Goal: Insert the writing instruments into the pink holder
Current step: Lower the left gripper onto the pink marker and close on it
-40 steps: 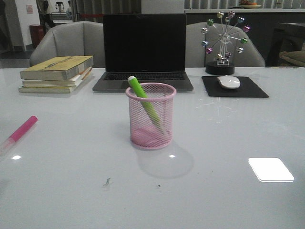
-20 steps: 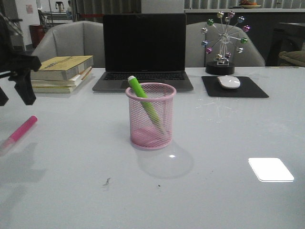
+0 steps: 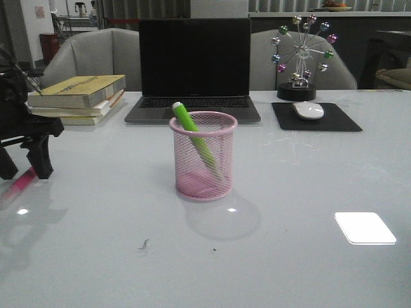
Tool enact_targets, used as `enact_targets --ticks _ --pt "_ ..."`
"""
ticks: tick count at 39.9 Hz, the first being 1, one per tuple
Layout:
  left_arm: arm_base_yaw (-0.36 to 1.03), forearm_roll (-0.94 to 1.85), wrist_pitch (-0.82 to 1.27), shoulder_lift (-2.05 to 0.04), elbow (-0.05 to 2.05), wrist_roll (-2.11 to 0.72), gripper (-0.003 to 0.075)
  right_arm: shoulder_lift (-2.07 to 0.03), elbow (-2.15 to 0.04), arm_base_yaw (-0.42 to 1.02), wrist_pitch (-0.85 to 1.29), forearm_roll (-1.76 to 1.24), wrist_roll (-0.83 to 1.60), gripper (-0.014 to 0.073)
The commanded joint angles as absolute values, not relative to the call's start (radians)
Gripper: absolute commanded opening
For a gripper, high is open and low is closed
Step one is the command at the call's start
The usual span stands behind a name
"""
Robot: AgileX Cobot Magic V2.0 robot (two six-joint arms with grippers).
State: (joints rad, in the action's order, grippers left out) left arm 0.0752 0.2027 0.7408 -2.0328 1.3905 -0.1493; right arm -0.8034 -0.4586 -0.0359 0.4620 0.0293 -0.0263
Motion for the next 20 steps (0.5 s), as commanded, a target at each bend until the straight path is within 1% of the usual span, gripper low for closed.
enact_targets --ticks 1,7,9,12,18,20 --pt "0.081 0.217 0.704 -1.991 1.417 -0.147 0.0456 -0.793 -0.485 -0.04 0.406 0.035 -0.023 0.0363" --pt "0.081 0.217 0.663 -1.991 1.417 -0.147 0.0455 -0.793 -0.485 -0.04 0.41 0.035 -0.023 0.0363" --pt "0.057 0.217 0.656 -1.991 1.417 -0.147 0.0428 -0.793 -0.485 -0.04 0.412 0.035 -0.023 0.0363" --pt "0.057 0.217 0.657 -1.991 1.417 -0.147 0.0348 -0.793 -0.485 -0.04 0.412 0.035 -0.023 0.0363" --pt "0.057 0.217 0.674 -1.991 1.417 -0.147 0.0128 -0.793 -0.485 -0.04 0.412 0.035 -0.023 0.0363" --pt "0.057 0.217 0.679 -1.991 1.417 -0.147 0.0084 -0.793 -0.485 -0.04 0.412 0.035 -0.023 0.0363"
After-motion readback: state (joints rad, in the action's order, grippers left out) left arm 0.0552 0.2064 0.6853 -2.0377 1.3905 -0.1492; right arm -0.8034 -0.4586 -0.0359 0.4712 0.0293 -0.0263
